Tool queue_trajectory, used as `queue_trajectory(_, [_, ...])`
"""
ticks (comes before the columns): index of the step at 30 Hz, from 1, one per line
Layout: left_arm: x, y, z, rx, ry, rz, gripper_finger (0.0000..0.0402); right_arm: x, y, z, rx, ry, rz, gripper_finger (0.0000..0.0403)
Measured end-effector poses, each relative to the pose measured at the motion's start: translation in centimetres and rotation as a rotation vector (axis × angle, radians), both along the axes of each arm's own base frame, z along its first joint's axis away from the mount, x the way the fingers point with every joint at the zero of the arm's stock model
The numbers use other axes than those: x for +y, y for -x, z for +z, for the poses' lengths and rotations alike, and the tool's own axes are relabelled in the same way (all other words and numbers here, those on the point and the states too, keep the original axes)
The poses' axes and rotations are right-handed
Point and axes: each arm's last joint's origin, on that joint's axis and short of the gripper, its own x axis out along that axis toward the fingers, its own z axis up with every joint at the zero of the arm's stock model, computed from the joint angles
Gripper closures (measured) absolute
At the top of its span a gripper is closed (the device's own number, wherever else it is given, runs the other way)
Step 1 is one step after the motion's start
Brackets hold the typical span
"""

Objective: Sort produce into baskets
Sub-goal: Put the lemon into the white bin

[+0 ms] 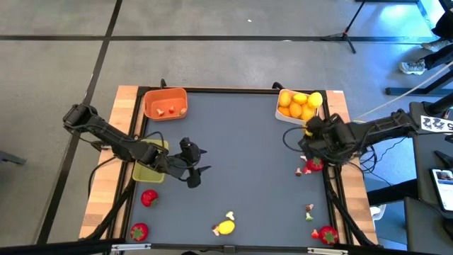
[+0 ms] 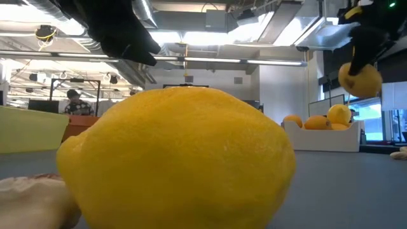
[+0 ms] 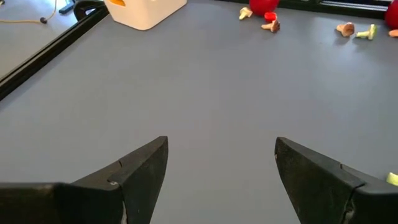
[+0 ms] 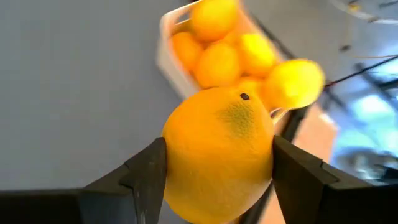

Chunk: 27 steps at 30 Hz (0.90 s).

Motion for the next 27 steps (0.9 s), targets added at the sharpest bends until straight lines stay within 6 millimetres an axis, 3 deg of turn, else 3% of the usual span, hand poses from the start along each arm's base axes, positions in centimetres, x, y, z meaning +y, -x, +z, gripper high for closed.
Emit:
queue_trajectory(21, [0.0,0.0,0.0,-0.001,-0.002,0.005,0.011,-8.3,-2.2,0.5,0.075,0.087,-0.05,0.0172])
queue_trajectory(27, [0.0,0.0,0.0,-0.001,-0.003,0.005,0.011,-10.0,-1.9,-1.4,0.098,0.006,-0.074,0.0172])
